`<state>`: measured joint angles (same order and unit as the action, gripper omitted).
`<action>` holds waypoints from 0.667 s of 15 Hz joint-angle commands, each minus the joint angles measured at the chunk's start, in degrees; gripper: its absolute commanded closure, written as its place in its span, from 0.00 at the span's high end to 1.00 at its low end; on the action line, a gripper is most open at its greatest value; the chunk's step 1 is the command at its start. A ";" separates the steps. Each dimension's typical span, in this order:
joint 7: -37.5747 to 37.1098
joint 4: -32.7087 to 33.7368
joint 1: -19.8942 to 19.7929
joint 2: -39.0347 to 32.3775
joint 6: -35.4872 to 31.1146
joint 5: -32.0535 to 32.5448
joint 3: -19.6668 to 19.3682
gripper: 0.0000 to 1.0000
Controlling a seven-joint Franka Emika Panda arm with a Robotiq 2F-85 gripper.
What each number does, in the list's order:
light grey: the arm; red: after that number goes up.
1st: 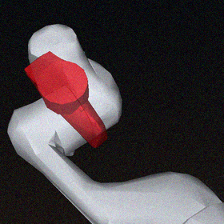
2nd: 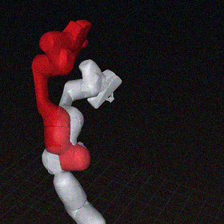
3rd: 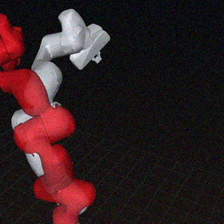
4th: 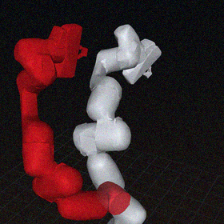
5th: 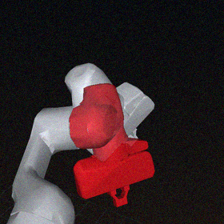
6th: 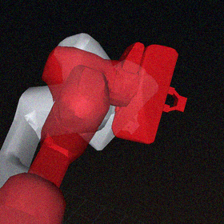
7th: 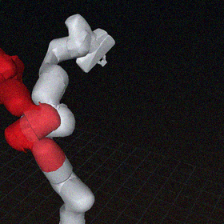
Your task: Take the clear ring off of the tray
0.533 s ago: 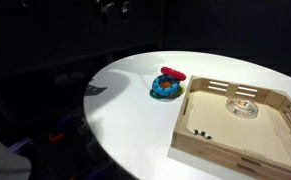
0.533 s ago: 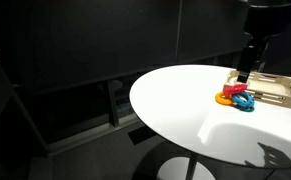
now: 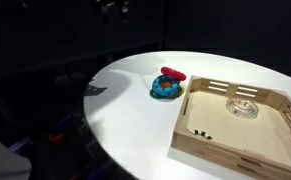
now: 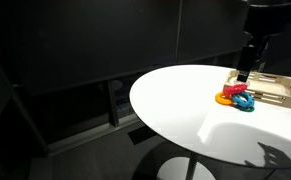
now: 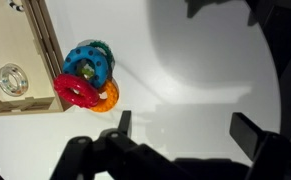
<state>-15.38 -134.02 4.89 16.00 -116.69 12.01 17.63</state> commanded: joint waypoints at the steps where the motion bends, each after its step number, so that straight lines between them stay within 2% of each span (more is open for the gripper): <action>1: -0.80 2.73 0.85 -0.94 0.50 -0.32 -2.32 1.00; 10: -2.99 9.60 -1.11 -4.26 0.57 -0.57 -6.85 1.00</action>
<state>-16.68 -127.84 4.53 13.93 -116.69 11.94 12.34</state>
